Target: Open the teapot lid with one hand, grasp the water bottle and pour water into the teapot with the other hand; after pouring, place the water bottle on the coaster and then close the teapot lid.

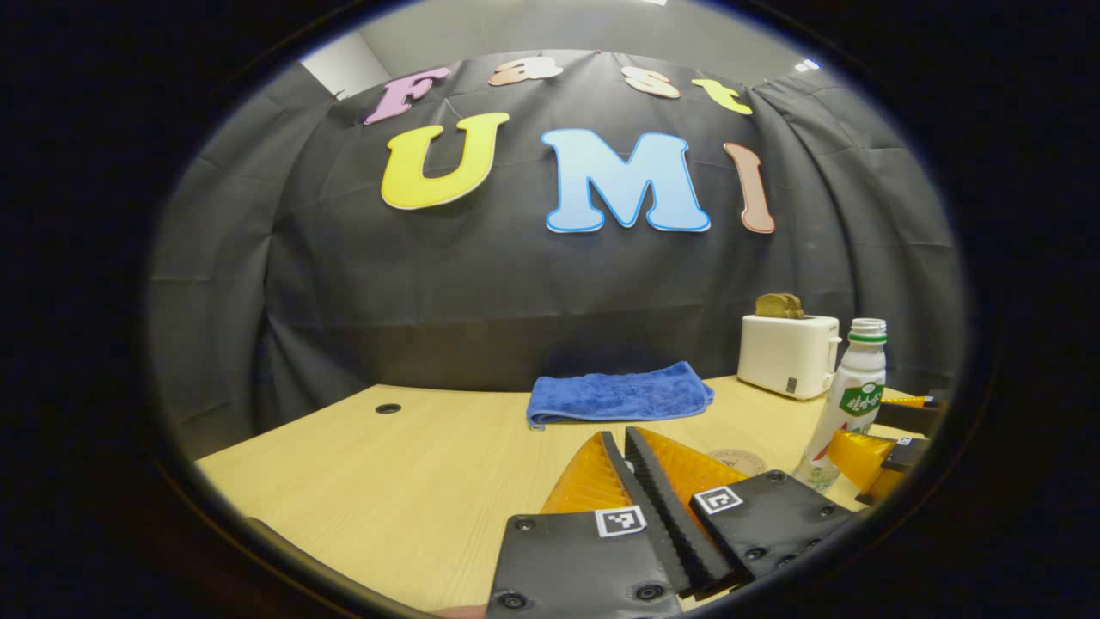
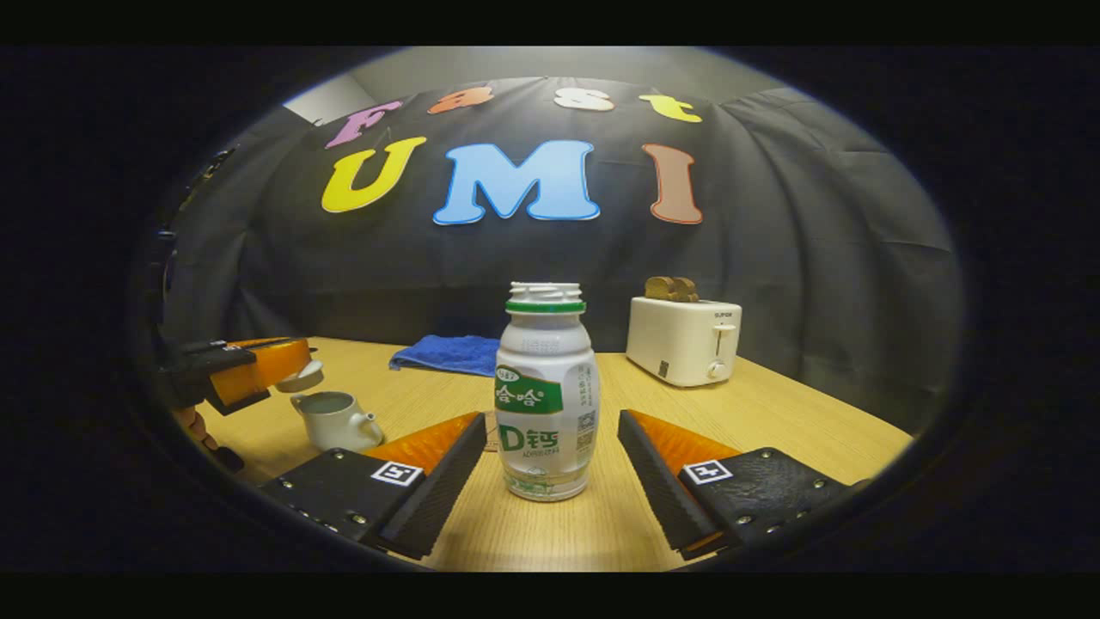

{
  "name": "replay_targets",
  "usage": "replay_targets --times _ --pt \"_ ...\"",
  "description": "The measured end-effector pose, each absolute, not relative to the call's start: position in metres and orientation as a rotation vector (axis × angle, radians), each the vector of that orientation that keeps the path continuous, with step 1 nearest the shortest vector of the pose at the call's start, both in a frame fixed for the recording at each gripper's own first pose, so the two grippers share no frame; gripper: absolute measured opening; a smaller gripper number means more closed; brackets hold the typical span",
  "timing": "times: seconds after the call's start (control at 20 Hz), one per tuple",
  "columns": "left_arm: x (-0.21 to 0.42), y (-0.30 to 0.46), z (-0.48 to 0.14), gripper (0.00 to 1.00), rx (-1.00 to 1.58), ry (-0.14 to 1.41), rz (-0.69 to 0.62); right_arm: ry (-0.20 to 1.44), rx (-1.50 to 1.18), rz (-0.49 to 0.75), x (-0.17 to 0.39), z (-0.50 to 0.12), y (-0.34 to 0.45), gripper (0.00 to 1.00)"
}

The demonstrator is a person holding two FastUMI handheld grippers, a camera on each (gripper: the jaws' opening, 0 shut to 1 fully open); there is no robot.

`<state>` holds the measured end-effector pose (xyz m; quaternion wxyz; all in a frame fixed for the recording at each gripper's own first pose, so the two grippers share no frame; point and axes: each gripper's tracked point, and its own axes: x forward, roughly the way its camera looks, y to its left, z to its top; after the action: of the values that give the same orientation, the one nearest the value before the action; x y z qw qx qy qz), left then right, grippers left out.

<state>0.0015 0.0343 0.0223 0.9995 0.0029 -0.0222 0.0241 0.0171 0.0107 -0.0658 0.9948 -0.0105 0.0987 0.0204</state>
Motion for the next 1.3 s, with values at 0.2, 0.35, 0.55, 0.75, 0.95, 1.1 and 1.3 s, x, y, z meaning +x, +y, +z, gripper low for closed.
replay_targets --times 0.2,0.35,0.55,0.75,0.95,1.1,1.3 --pt "-0.001 0.043 0.020 0.08 -0.004 -0.039 0.053 0.227 -0.020 0.058 0.026 -0.076 0.011 0.93" --pt "-0.002 0.049 0.018 0.08 0.002 -0.038 0.062 0.252 -0.015 0.059 0.029 -0.083 0.010 0.93" --pt "-0.002 0.057 0.015 0.08 -0.004 -0.033 0.069 0.259 -0.006 0.061 0.031 -0.083 0.014 0.75" --pt "-0.002 0.062 0.012 0.08 -0.006 -0.025 0.073 0.264 -0.038 0.059 0.030 -0.083 0.013 0.74" --pt "-0.004 0.067 0.011 0.08 -0.002 -0.024 0.076 0.243 -0.151 0.059 0.032 -0.073 0.016 0.74" --pt "-0.003 0.073 0.011 0.20 -0.006 -0.021 0.079 0.224 -0.263 0.060 0.037 -0.065 0.022 0.73" --pt "-0.006 0.084 0.009 0.46 -0.002 -0.019 0.090 0.188 -0.497 0.050 0.045 -0.052 0.027 0.73"
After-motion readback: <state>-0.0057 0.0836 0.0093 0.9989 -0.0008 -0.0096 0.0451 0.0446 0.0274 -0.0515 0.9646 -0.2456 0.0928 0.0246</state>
